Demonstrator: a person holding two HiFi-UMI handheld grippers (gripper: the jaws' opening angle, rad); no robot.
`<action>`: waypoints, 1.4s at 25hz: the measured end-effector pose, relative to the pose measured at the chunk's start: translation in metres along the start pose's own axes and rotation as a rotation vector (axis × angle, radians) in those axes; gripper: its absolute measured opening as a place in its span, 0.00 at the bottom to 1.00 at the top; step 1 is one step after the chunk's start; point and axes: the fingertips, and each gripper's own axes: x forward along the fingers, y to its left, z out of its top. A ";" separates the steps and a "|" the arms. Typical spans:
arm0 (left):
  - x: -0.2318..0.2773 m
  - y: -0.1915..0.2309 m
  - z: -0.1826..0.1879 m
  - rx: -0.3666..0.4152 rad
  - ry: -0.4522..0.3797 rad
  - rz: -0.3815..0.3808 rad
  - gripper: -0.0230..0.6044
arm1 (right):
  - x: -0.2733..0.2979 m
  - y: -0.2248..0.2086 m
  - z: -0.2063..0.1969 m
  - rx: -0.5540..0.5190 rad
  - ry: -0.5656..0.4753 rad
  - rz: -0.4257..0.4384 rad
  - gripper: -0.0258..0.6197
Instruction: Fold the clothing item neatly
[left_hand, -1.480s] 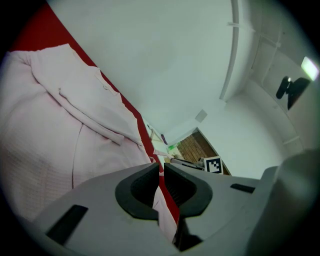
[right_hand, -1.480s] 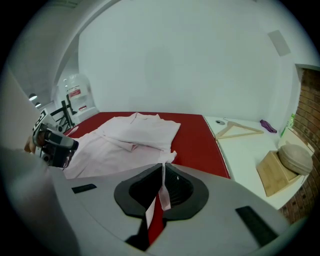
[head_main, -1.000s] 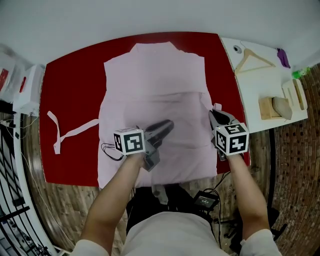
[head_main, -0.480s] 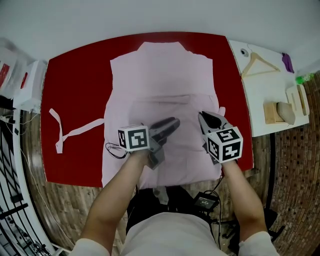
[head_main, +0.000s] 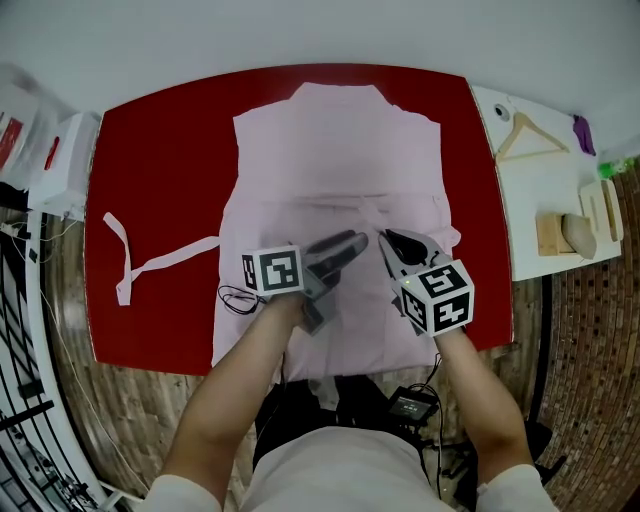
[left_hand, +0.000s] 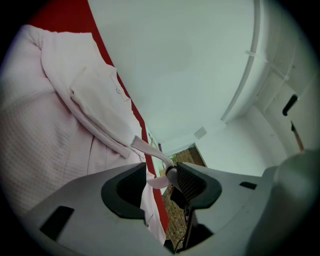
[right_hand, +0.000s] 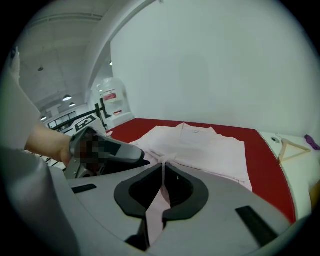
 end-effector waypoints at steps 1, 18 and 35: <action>0.000 0.001 0.001 -0.011 -0.003 -0.004 0.31 | 0.002 0.004 0.001 -0.003 0.000 0.008 0.08; -0.016 0.015 0.045 -0.050 -0.127 -0.026 0.07 | 0.033 0.054 0.008 -0.115 -0.019 0.125 0.09; -0.057 0.055 0.097 -0.024 -0.244 0.119 0.06 | 0.046 -0.013 -0.052 -0.280 0.173 -0.134 0.18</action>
